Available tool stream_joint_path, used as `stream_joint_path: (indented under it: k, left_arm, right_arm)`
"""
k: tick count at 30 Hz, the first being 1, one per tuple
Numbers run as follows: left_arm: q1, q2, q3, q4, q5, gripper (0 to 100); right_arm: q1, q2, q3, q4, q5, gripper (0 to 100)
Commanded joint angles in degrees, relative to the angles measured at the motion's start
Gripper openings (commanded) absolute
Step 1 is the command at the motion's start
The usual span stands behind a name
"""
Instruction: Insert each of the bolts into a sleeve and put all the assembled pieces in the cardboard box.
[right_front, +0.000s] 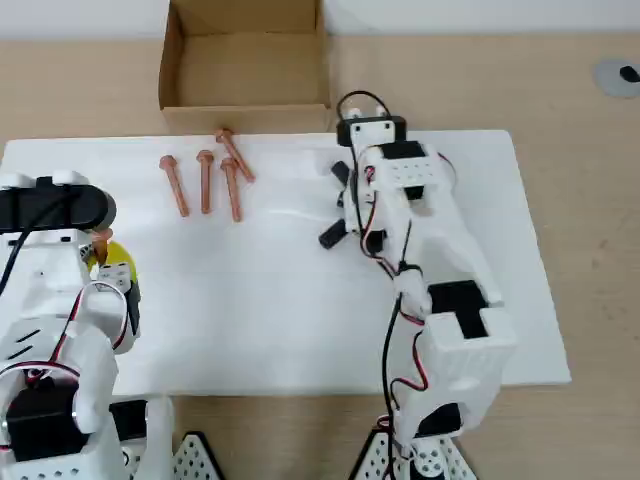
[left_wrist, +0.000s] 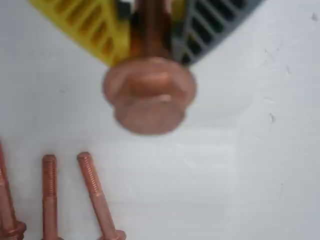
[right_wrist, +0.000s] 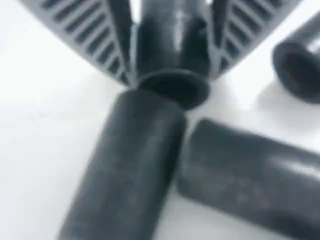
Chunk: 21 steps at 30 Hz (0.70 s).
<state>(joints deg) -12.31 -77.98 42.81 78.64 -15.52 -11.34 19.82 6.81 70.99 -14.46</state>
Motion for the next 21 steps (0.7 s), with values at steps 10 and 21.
stream_joint_path:
  k: [10,21]
  left_arm:
    - [0.18,-0.4,-7.56,-1.14,-0.62,1]
    - [0.18,-0.57,-14.95,-6.77,-0.18,1]
  right_arm:
    - [0.31,-0.31,-11.82,11.25,0.0,1.0]
    - [-0.48,-0.31,-48.92,30.68,3.43,1.0]
